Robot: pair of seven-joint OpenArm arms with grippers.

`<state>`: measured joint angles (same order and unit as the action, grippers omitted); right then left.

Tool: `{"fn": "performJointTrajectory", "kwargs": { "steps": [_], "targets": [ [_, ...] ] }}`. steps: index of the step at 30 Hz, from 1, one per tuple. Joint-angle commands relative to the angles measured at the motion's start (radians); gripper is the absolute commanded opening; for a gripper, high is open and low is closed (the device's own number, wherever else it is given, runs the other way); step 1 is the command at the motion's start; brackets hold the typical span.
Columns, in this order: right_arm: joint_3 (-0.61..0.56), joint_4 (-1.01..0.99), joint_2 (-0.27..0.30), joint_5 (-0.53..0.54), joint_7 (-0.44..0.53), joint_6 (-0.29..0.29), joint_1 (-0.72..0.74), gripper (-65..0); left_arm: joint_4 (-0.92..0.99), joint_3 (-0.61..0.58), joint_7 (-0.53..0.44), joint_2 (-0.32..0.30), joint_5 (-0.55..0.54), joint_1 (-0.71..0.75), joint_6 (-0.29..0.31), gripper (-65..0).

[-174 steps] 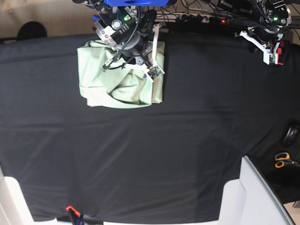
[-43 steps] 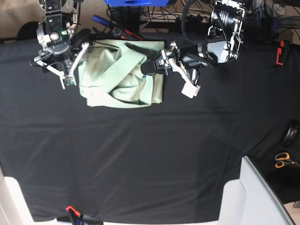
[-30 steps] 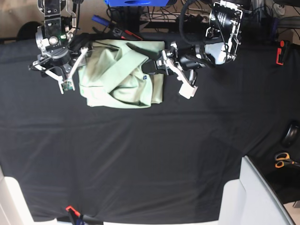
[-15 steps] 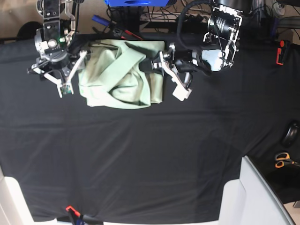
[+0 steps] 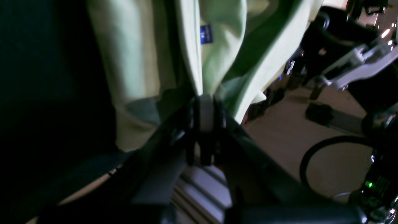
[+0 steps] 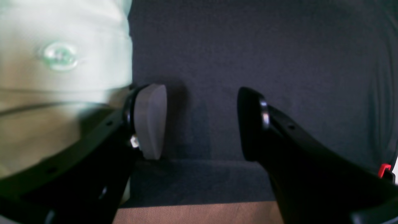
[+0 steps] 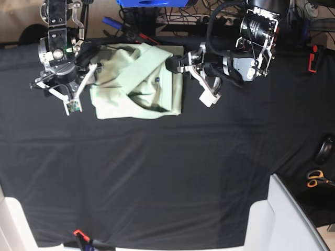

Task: Fold the T-shirt properly
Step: 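Grasp the shirt's edge with the left gripper and pull it flat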

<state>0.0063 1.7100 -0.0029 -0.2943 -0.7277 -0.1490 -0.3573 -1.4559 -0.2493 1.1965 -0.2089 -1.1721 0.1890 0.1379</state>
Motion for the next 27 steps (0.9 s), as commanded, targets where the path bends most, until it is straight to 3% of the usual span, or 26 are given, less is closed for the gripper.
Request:
{"fn": "performJointTrajectory", "kwargs": {
  "steps": [1,16,21,27],
  "targets": [
    [0.002,0.015,0.002,-0.006,0.015,0.004,0.011,-30.0,-0.018,0.003,0.007,-0.016,-0.024,-0.006,0.002,-65.0],
    [0.002,0.014,-0.001,-0.006,0.009,0.004,0.028,-30.0,-0.009,0.003,0.009,-0.054,-0.022,0.002,0.002,-65.0],
    [0.002,0.014,-0.003,-0.006,0.009,0.004,0.028,-30.0,-0.018,0.001,0.009,-0.047,0.042,0.007,0.002,-65.0],
    [0.002,0.014,-0.003,-0.006,0.009,0.004,0.028,-30.0,-0.018,0.005,0.009,-0.054,0.045,0.023,0.002,-65.0]
  ]
}}
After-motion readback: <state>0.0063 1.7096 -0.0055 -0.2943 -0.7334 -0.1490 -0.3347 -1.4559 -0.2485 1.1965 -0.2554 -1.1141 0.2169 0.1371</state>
